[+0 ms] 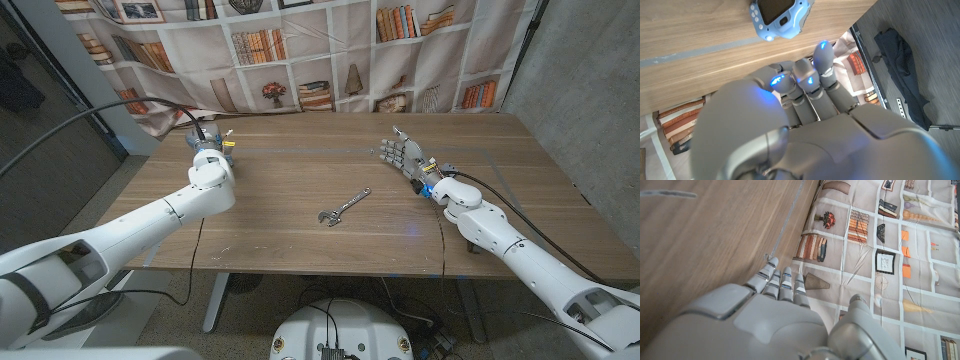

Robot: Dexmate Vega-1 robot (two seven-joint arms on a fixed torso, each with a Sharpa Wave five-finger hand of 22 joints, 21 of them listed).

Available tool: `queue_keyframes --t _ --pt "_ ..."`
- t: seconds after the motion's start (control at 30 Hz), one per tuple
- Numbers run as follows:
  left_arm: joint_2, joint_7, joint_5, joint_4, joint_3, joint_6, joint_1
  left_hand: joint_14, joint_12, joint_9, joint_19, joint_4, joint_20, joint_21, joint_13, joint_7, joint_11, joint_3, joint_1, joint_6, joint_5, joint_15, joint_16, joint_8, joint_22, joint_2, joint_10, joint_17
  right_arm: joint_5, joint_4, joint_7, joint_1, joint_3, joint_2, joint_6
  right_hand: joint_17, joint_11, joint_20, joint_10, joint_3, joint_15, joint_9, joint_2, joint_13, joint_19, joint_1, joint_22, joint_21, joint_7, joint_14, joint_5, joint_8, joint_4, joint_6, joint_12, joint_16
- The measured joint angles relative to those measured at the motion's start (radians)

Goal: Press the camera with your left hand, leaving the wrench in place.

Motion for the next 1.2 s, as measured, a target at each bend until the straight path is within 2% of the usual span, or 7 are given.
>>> queue_keyframes --t 0.57,0.67,0.73,0.83,0.9,1.03,1.2 --pt "0.011 0.02 0.019 -0.046 -0.013 -0.002 0.017 -0.006 -0.023 0.003 -0.013 -0.004 0.006 -0.001 -0.028 -0.012 -0.013 -0.005 0.0 -0.013 -0.02 -0.005 -0.024 0.0 -0.028 0.0 -0.013 -0.016 -0.003 -0.044 -0.023 -0.019 0.003 -0.015 -0.014 0.0 0.0 0.004 0.0 0.0 -0.003 0.005 0.004 0.0 0.004 0.004 0.0 0.0 0.0 0.003 0.0 0.0 0.0 0.0 0.0 0.0" --pt "0.011 0.042 0.046 -0.055 -0.019 0.002 0.026 -0.008 -0.057 0.003 -0.02 0.003 0.011 -0.004 -0.071 -0.022 -0.015 -0.029 0.0 -0.022 -0.043 -0.008 -0.044 0.0 -0.044 0.0 -0.027 -0.039 -0.004 -0.047 -0.023 -0.02 0.003 -0.016 -0.014 0.0 0.0 0.007 0.0 0.0 -0.001 0.005 0.004 0.0 0.007 0.004 0.0 0.0 0.0 0.005 0.0 0.0 0.0 0.0 0.0 0.0" --pt "0.012 0.047 0.049 -0.062 -0.024 0.001 0.031 -0.015 -0.113 0.007 -0.049 0.008 0.015 -0.012 -0.151 -0.028 -0.015 -0.07 -0.01 -0.046 -0.086 -0.015 -0.096 0.0 -0.075 0.009 -0.044 -0.098 -0.005 -0.047 -0.023 -0.02 0.003 -0.016 -0.013 0.0 0.0 0.007 0.0 0.0 0.0 0.005 0.004 0.0 0.007 0.004 0.0 0.0 0.0 0.008 0.0 0.0 0.0 0.0 0.0 0.0" --pt "0.015 0.06 0.06 -0.07 -0.029 -0.001 0.037 -0.059 -0.21 0.015 -0.132 0.021 0.034 -0.037 -0.26 -0.036 -0.019 -0.146 -0.046 -0.087 -0.178 -0.019 -0.272 0.0 -0.16 0.003 -0.119 -0.316 -0.006 -0.042 -0.021 -0.017 0.003 -0.012 -0.008 0.0 0.0 0.007 0.0 0.0 0.0 0.005 0.004 0.0 0.007 0.004 0.0 0.0 -0.002 0.008 0.0 0.0 0.0 0.002 0.0 0.0" --pt "0.018 0.067 0.067 -0.078 -0.035 -0.003 0.045 -0.119 -0.277 0.017 -0.211 0.049 0.056 -0.08 -0.309 -0.04 -0.017 -0.167 -0.103 -0.122 -0.219 -0.019 -0.389 0.0 -0.222 0.007 -0.2 -0.437 -0.006 -0.039 -0.02 -0.016 0.003 -0.01 -0.004 0.0 0.0 0.007 0.0 0.0 0.0 0.005 0.004 0.0 0.007 0.004 0.0 0.0 -0.002 0.008 0.0 0.0 0.0 0.002 0.0 0.0" --pt "0.018 0.086 0.076 -0.086 -0.045 -0.008 0.058 -0.384 -0.501 0.012 -0.448 0.127 0.097 -0.239 -0.397 -0.039 0.003 -0.119 -0.229 -0.202 -0.289 0.024 -0.652 0.006 -0.279 0.001 -0.441 -0.632 -0.006 -0.035 -0.017 -0.016 0.002 -0.007 0.003 0.0 0.0 0.007 0.0 0.0 0.0 0.005 0.004 0.0 0.007 0.004 0.0 0.0 -0.002 0.008 0.0 0.0 0.0 0.002 0.0 0.0" --pt "0.018 0.11 0.082 -0.099 -0.068 -0.025 0.079 -0.736 -0.753 0.005 -0.691 0.177 0.175 -0.428 -0.405 -0.047 0.048 -0.08 -0.321 -0.29 -0.358 0.116 -0.854 0.006 -0.287 -0.001 -0.729 -0.721 -0.006 -0.032 -0.016 -0.019 0.002 -0.006 0.013 0.0 0.0 0.007 0.0 0.0 0.002 0.005 0.004 0.0 0.007 0.004 0.0 0.0 -0.002 0.012 0.0 0.0 0.0 0.002 0.0 0.0"
